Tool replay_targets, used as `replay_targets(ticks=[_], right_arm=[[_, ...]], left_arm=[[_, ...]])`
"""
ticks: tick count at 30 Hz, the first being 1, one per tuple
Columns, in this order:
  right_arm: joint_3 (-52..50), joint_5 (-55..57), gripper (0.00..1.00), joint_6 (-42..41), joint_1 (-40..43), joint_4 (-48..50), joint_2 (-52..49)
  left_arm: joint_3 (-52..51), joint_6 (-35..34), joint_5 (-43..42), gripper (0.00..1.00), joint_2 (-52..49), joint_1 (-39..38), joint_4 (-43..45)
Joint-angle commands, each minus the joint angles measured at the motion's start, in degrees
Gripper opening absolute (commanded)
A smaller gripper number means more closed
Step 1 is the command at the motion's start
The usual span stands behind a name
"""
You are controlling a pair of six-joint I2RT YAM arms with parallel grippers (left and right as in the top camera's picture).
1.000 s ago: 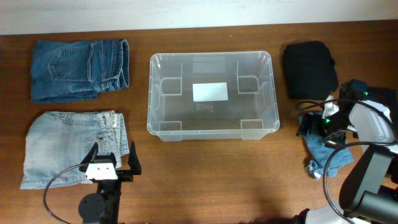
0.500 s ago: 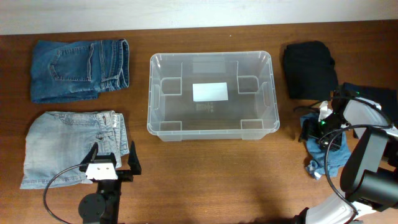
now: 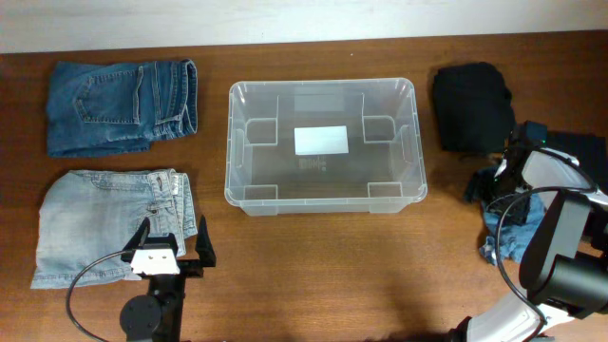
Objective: Pack container
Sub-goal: 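Close the right gripper on the light-blue denim and lift it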
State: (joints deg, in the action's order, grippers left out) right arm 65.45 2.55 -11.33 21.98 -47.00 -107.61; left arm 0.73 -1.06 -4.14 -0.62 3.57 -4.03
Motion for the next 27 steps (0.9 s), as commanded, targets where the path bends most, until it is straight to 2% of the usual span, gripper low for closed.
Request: replay_targets(ticks=[1, 5, 9, 12, 16, 21, 27], right_arm=[[0.04, 0.79, 0.83, -5.27, 0.26, 2.14, -1.9], [5.01, 1.22, 0.83, -2.19, 0.26, -1.11, -1.79], [14.69, 1.79, 0.96, 8.76, -0.48, -9.81, -1.73], [17.84, 2.78, 0.99, 10.12, -1.81, -13.0, -1.7], [17.35, 6.73, 0.99, 12.83, -5.64, -15.39, -1.62], [14.43, 16.68, 0.98, 12.37, -10.29, -14.73, -1.62], [13.51, 20.76, 0.98, 12.44, -9.03, -15.28, -1.62]], left_arm=[[-0.24, 0.7, -0.61, 0.99, 0.28, 0.35, -0.11], [-0.24, 0.7, -0.61, 1.0, 0.28, 0.35, -0.11], [-0.24, 0.7, -0.61, 0.99, 0.28, 0.35, -0.11], [-0.24, 0.7, -0.61, 0.99, 0.28, 0.35, -0.11], [-0.24, 0.7, -0.61, 0.99, 0.28, 0.35, -0.11], [-0.24, 0.7, -0.61, 1.0, 0.28, 0.35, -0.11], [-0.24, 0.7, -0.61, 0.99, 0.28, 0.35, -0.11]])
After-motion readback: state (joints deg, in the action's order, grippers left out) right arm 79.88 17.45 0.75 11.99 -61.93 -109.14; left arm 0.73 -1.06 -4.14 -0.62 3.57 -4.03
